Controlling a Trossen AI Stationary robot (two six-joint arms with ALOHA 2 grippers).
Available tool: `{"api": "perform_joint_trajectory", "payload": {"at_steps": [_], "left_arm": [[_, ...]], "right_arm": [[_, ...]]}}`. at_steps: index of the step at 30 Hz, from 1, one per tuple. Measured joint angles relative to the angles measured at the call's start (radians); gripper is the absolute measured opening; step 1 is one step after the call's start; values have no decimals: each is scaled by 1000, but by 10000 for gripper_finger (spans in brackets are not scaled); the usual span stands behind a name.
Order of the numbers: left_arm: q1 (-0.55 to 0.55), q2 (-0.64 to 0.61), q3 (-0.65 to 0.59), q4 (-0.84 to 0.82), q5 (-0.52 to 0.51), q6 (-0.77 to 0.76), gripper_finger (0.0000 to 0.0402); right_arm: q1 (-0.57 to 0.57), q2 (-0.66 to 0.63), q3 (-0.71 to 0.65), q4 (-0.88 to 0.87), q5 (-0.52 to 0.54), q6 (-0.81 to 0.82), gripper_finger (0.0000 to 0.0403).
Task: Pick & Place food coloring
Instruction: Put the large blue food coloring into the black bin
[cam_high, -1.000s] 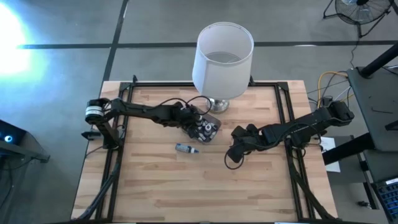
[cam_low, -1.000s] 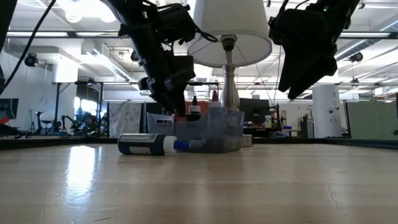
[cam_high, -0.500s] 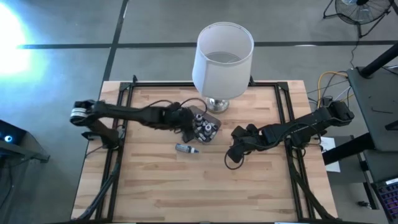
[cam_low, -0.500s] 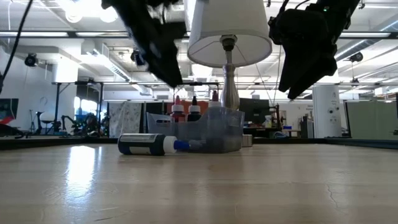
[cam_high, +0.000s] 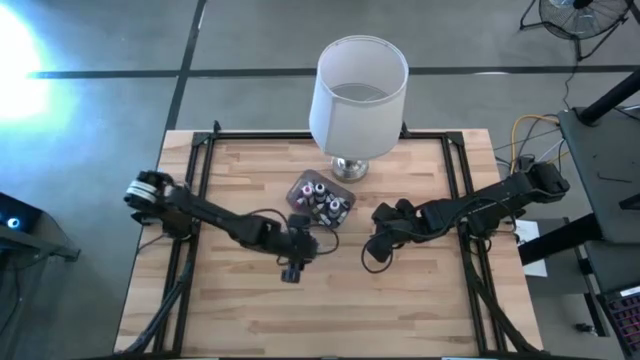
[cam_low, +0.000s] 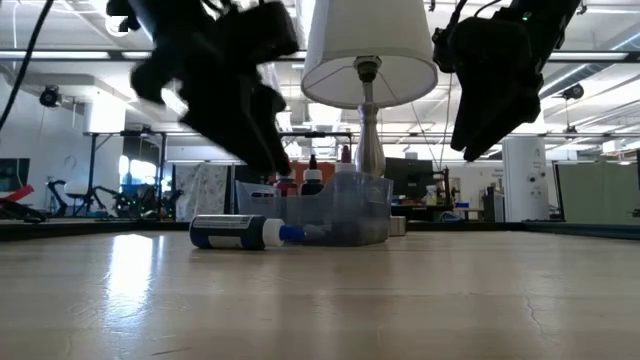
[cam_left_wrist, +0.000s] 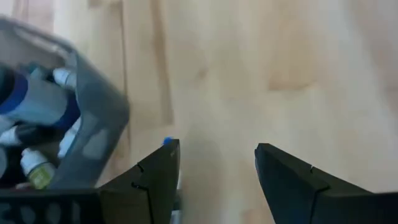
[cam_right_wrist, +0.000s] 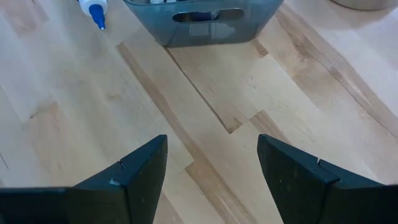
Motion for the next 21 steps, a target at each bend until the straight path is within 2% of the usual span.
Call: {"api": "perform_joint_trajectory", "payload": {"at_steps": [4,15,21], "left_arm": [[10,72,40,-26,-99,20,186],[35,159,70,-117,-67,13,186],[38,173,68,-148,-136,-9,186]], "right_arm": [[0,0,0,1,-4,9,242],[1,0,0,1,-24,23,242],[1,0,-2,1,-24,28,242]]}}
